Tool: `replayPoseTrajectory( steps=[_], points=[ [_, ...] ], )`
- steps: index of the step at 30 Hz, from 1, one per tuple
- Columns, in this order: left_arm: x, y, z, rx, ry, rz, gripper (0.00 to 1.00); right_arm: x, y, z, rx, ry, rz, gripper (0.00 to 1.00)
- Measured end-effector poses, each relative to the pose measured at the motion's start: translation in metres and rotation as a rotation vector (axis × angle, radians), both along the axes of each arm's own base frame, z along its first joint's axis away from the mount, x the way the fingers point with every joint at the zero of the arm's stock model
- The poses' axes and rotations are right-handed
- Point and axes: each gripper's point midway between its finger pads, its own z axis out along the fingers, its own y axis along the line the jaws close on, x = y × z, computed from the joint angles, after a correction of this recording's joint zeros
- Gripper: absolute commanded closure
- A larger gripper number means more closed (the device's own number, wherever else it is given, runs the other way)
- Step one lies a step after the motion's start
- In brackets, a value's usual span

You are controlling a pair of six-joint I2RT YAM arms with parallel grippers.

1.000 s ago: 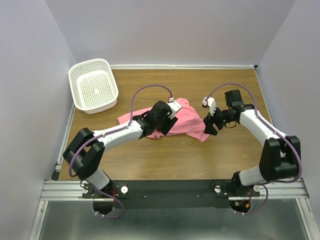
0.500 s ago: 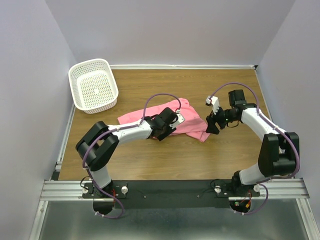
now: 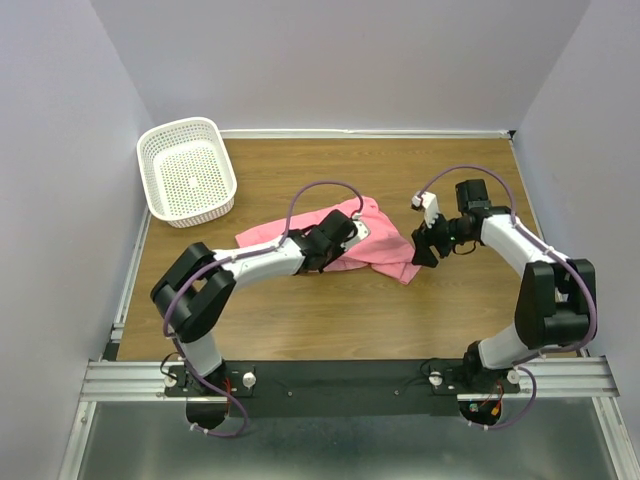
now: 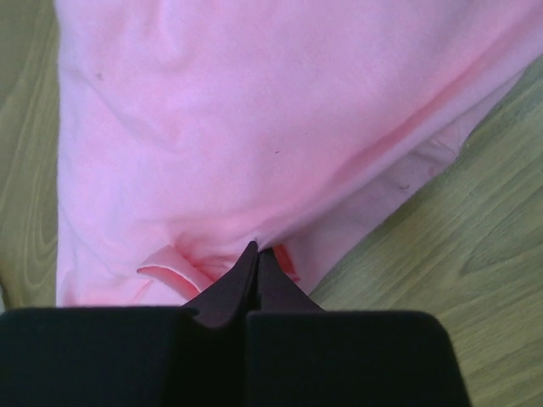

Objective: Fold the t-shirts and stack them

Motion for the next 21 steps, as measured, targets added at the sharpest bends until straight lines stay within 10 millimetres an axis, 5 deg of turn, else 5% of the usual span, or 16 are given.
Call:
replayPoseTrajectory(
  steps=[6,10,14,16,21],
  points=[
    [0.002,-0.006,0.046,-0.115,-0.085,-0.01,1.0,0.016,-0.005,-0.018,-0.024,0.058,-0.082,0.34],
    [0.002,-0.011,0.052,-0.15,-0.1,-0.02,1.0,0.026,-0.002,-0.034,-0.012,0.119,-0.108,0.47],
    [-0.001,-0.008,0.046,-0.141,-0.085,-0.023,1.0,0.026,0.0,-0.047,0.0,0.177,-0.122,0.69],
    [-0.001,-0.008,0.047,-0.145,-0.086,-0.024,1.0,0.026,0.001,-0.05,0.004,0.192,-0.128,0.98],
    [-0.002,-0.009,0.062,-0.179,-0.111,-0.025,1.0,0.023,0.0,-0.044,0.0,0.2,-0.142,0.99]
  ],
)
